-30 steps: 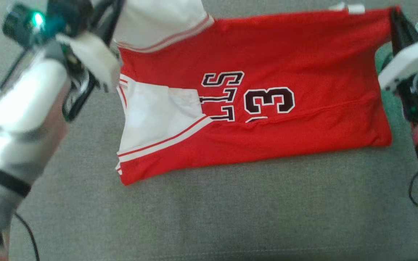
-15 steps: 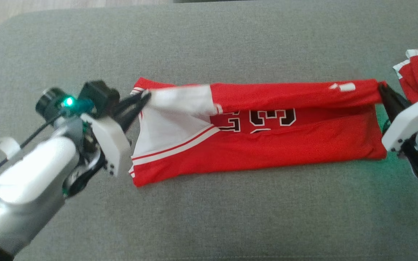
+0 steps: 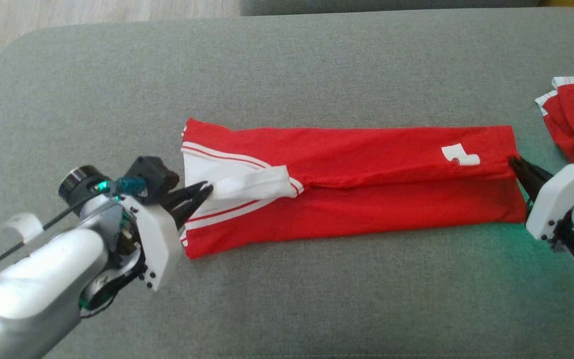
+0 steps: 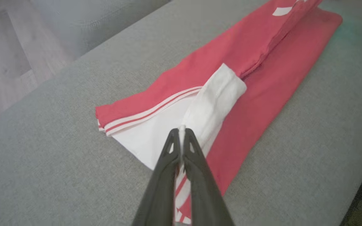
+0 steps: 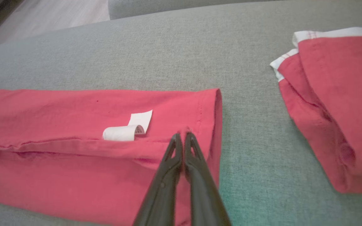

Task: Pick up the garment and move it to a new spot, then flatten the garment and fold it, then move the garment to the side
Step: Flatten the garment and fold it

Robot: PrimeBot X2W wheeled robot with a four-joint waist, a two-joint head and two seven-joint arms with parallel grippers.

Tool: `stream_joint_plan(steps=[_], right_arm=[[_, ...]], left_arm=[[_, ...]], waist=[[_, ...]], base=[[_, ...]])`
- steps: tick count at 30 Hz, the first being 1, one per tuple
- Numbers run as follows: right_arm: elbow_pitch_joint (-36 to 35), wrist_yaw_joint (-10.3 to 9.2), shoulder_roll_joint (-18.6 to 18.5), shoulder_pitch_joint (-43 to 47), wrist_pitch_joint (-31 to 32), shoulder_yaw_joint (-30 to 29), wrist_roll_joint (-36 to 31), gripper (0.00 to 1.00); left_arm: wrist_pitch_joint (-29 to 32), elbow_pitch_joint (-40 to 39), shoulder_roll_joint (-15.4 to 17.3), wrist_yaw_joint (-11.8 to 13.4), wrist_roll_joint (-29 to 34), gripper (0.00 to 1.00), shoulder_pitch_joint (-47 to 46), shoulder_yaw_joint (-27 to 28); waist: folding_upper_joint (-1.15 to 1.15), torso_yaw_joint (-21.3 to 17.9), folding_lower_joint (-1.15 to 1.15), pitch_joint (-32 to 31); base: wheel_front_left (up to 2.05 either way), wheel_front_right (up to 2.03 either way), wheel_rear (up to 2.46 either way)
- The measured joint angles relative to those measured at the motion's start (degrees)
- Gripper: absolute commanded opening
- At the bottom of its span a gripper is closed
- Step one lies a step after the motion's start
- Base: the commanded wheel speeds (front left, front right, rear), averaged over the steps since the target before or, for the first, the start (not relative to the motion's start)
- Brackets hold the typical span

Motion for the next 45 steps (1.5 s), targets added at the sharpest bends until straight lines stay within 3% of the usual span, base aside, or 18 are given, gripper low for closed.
stream_joint_plan(steps=[12,13,14,15,16,23,27,32,37,42,45], right_arm=[[-4.0,0.0,-0.7,4.2,7.1,-1.9,-0.6,0.0],[-3.9,0.0,-0.6,4.4,7.7,-2.3,-0.6,0.67],[-3.9,0.0,-0.6,4.5,8.6,-2.8,-0.6,1.0],[-4.1,0.0,-0.6,4.8,9.4,-2.9,-0.6,1.0],[-4.6,0.0,-0.5,5.3,9.9,-3.3,-0.6,1.0],[-7.7,0.0,0.6,6.5,10.6,-7.4,-1.1,1.0],[-11.4,0.0,2.7,6.5,9.6,-11.2,-1.7,1.0],[-15.5,0.0,8.7,6.4,2.6,-15.6,-4.3,1.0],[-17.5,0.0,15.2,6.5,-7.4,-17.3,-8.4,1.0],[-16.7,0.0,21.2,8.2,-18.0,-18.8,-13.5,1.0],[-13.5,0.0,23.7,10.2,-24.2,-20.7,-16.2,1.0]], left_arm=[[2.4,-0.9,0.9,-0.2,-2.0,0.0,1.6,-1.2],[2.5,-0.9,0.9,-0.3,-2.3,0.0,1.8,-1.3],[2.5,-0.9,0.8,-0.2,-2.4,0.15,1.9,-1.3],[2.4,-0.9,0.8,0.2,-2.4,0.87,2.1,-1.3],[2.2,-0.8,0.8,0.7,-2.3,1.0,2.2,-1.3],[-1.4,0.9,0.2,4.4,-1.4,1.0,2.3,-0.3],[-6.6,1.0,-1.5,8.7,-1.5,1.0,2.5,3.4],[-16.8,1.4,-4.7,15.3,-4.5,1.0,5.5,10.6],[-20.1,0.8,-10.1,20.0,-4.9,1.0,10.9,18.8],[-20.1,-4.1,-17.2,21.8,8.3,1.0,17.4,28.8],[-20.4,-5.5,-22.8,20.8,12.9,1.0,23.0,33.5]], waist=[[0.0,-0.8,0.0,-0.6],[0.0,-0.9,0.0,-0.6],[0.0,-0.9,0.0,-0.6],[0.0,-1.0,0.0,-0.7],[0.0,-1.1,0.0,-0.7],[0.0,-1.4,0.0,-1.3],[0.0,-1.6,0.0,-1.9],[0.0,-1.9,0.0,-2.8],[0.0,-1.8,0.0,-3.6],[0.0,-1.2,0.0,-4.0],[0.0,-1.1,0.0,-4.0]], base=[[0.0,0.0,0.0],[0.0,0.0,0.0],[0.0,0.0,0.0],[0.0,0.0,0.0],[0.0,0.0,0.0],[0.0,0.0,0.0],[0.0,0.0,0.0],[0.0,0.0,0.0],[0.0,0.0,0.0],[0.0,0.0,0.0],[0.0,0.0,0.0]])
